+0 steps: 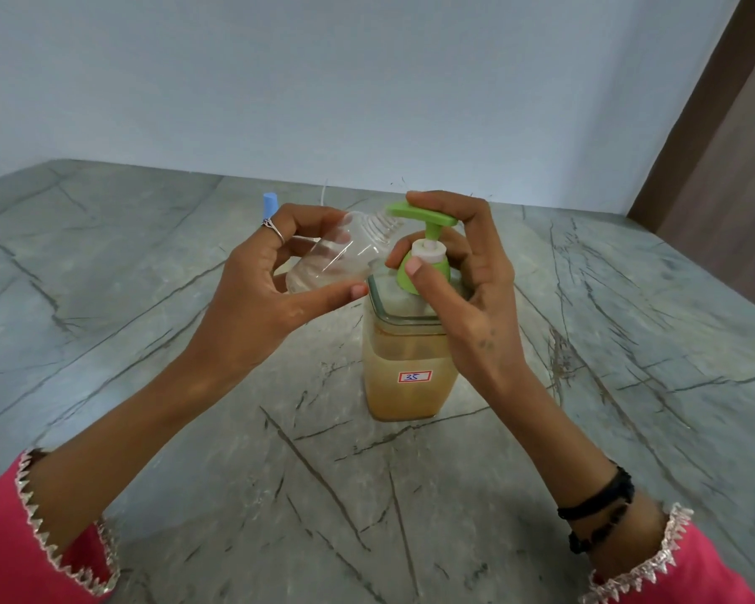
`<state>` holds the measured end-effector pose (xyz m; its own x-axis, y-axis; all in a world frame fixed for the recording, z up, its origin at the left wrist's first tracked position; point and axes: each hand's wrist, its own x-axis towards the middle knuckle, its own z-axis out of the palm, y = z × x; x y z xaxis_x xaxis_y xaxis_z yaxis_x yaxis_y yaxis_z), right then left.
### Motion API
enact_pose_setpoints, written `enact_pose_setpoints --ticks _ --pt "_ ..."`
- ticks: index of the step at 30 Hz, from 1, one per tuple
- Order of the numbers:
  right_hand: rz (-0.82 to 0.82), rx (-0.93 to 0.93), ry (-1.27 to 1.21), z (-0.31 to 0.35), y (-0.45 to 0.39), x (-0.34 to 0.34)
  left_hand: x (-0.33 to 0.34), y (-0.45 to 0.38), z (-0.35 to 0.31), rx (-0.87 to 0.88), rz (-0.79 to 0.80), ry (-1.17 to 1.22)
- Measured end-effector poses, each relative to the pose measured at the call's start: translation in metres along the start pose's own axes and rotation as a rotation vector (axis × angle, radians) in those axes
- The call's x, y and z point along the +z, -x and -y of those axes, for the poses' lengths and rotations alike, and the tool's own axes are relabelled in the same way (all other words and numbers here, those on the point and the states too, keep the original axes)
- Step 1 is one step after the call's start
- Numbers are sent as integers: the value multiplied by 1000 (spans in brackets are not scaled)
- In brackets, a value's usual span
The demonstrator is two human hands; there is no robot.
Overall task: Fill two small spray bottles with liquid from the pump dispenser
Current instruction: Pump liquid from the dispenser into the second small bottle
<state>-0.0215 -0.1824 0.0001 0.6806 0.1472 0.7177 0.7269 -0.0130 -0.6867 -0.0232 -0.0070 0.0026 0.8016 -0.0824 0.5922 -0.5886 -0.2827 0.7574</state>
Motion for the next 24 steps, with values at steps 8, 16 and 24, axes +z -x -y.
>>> enact_pose_setpoints --ticks 8,16,24 --pt "-54 -2 27 -1 0 1 -1 0 -1 29 -18 -18" --pt "-93 81 -90 4 -7 1 -3 -2 -4 71 -31 -69" --pt "-79 41 -38 4 -1 2 0 0 -4 29 -14 -28"
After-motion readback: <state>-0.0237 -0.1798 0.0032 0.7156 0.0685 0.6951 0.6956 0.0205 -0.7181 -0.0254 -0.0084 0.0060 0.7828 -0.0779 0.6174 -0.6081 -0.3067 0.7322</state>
